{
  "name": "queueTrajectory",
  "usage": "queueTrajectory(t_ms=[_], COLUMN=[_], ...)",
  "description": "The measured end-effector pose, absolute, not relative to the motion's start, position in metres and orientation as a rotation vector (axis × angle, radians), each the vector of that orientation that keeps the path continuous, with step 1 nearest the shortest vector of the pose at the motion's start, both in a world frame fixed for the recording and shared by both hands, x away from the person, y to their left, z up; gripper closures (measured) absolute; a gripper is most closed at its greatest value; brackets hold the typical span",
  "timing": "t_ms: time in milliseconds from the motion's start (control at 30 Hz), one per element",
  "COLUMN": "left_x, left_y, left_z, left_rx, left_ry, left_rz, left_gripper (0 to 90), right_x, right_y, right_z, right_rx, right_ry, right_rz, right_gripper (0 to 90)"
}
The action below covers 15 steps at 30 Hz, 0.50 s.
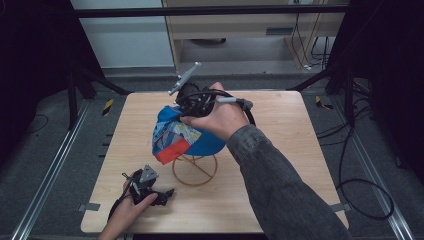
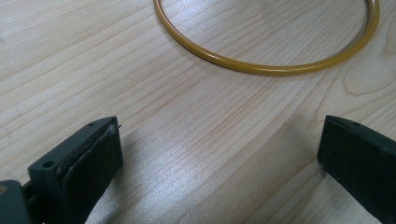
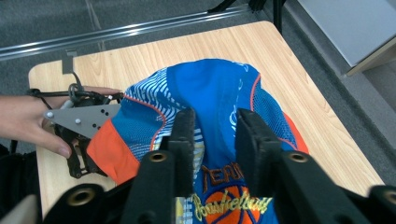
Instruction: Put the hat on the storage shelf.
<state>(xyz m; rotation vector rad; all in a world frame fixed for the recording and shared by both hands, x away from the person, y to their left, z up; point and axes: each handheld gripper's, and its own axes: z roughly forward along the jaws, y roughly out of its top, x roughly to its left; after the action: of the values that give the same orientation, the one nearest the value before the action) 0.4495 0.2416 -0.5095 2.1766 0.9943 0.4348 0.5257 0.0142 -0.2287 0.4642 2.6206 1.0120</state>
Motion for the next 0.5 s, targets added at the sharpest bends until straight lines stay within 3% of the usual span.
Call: queueTrajectory(t_ms=[500], left_x=[0.450], left_y=[0.242], left_z=[-0.509], left_rx=[2.177], left_ry=[0.994], left_rz=[0.433], left_gripper=[0.0], right_x=[0.517], right_y=[-0.010], right_z=[-0.224], right_rx=[0.507], right_ry=[2.608], right_rz=[1.062], right_gripper=[57.9])
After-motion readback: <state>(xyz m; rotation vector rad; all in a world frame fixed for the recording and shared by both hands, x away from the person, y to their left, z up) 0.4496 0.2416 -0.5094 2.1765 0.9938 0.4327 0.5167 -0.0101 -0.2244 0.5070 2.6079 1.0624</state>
